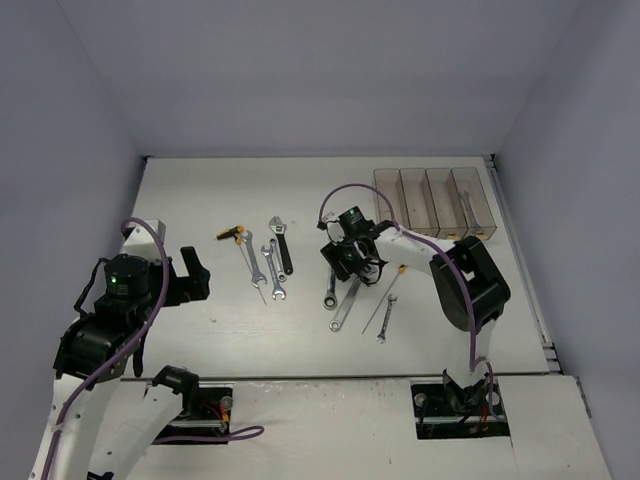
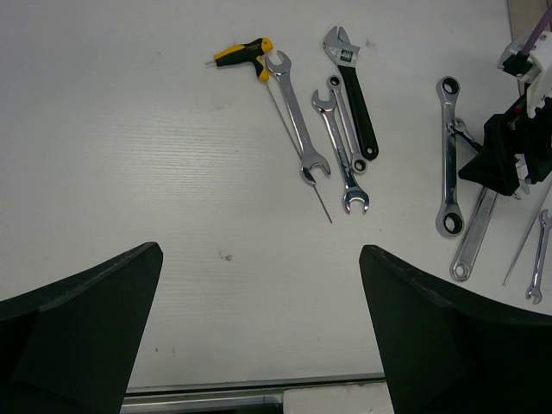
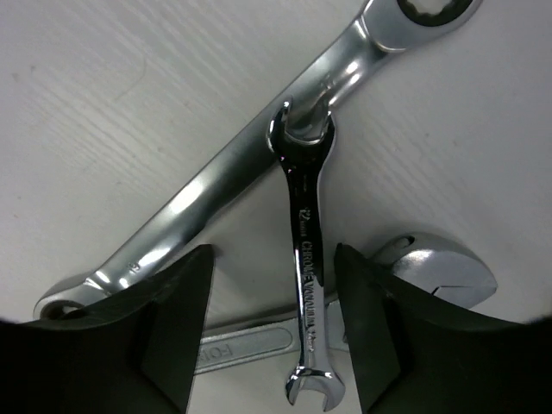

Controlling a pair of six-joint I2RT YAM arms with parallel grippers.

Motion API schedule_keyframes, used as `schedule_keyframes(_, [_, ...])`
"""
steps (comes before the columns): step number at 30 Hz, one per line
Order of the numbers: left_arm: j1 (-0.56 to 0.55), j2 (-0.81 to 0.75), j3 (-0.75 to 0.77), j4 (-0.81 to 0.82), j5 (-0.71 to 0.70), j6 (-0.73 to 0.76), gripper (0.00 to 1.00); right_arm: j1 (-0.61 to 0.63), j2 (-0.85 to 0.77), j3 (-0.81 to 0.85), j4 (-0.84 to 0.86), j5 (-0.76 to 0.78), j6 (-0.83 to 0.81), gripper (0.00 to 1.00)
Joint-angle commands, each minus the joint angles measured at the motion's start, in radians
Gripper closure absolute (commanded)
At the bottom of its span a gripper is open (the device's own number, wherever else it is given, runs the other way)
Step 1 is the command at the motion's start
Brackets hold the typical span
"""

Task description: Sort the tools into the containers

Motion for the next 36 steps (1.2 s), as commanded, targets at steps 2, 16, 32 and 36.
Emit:
schedule_keyframes(2, [-0.005, -0.02, 0.007, 0.009, 0.013, -0.02, 0.03, -0.004, 0.015, -0.035, 0.002, 0.05, -0.022, 0.51])
schedule_keyframes(16, [-0.005, -0.019, 0.015, 0.003, 0.02, -0.035, 0.03, -0.011, -0.182, 0.059, -0.017, 0.194, -0.005, 1.0])
schedule_keyframes(32, [-0.005, 0.046, 0.049, -0.029, 0.052, -0.064, 0.02, -0.585, -0.282, 0.356, -0.021, 0.253, -0.106, 1.0])
schedule_keyframes(36, [-0.005, 0.072, 0.056, -0.029, 0.065, -0.068, 0.03, -0.666, -0.195, 0.374, 0.048, 0.4, -0.091, 1.0])
